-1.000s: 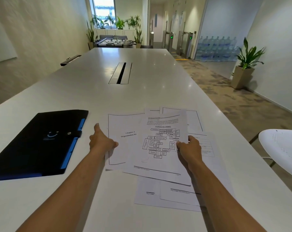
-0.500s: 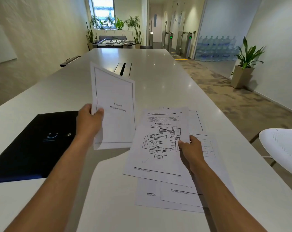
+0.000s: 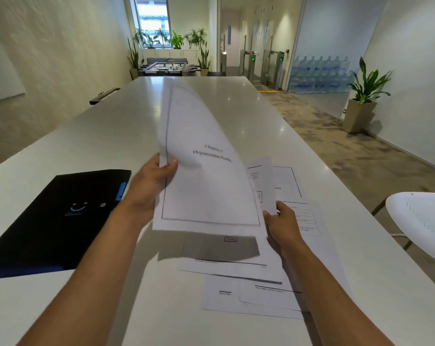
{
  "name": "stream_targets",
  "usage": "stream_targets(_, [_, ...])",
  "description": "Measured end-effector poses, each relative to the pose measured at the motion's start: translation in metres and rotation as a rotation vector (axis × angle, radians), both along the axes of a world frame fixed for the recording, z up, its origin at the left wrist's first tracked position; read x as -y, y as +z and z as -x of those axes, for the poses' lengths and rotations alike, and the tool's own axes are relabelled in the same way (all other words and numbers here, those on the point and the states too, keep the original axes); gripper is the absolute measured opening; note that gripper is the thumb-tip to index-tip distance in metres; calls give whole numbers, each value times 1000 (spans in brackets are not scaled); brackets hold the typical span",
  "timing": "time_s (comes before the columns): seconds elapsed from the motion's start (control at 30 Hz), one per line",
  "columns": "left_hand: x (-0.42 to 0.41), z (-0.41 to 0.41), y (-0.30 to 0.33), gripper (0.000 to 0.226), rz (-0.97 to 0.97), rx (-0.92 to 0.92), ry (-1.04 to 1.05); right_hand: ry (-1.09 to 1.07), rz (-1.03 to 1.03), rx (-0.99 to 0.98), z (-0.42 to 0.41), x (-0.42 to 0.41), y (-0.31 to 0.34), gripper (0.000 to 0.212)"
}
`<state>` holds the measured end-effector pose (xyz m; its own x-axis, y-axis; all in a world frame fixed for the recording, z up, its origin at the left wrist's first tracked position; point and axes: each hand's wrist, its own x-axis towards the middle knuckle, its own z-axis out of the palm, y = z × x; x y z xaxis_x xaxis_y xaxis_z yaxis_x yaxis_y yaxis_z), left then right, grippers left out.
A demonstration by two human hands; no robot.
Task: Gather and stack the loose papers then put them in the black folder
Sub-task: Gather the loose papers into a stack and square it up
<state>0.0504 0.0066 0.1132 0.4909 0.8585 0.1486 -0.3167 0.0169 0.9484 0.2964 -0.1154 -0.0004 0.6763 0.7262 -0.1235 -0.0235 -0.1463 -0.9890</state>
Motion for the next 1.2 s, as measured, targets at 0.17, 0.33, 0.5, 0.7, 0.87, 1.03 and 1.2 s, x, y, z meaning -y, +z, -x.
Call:
stream_targets(0.17, [1,-13,-50,29,187,-364,60,74,-89,-176,5,5,14,30])
stream_targets(0.33, [13,-24,-74,20,116,-612,230,115,-131,-173,6,11,23,30])
stream_targets(0.5, [15,-27,-76,18,94,-608,270,157,-152,-207,4,14,22,37])
stream_targets(0.7, [14,-24,-79,15,195,-432,257,127,-104,-107,3,11,19,30])
stream_targets(0.87, [14,-24,-85,44,133,-431,244,115,22,59,14,6,23,54])
stream_targets(1.03, [17,-20,-77,51,-51,-442,230,215,1,221,12,6,28,57])
stream_targets(1.2, [14,-18,-46,51,-226,-346,297,166,-289,371,13,2,66,33])
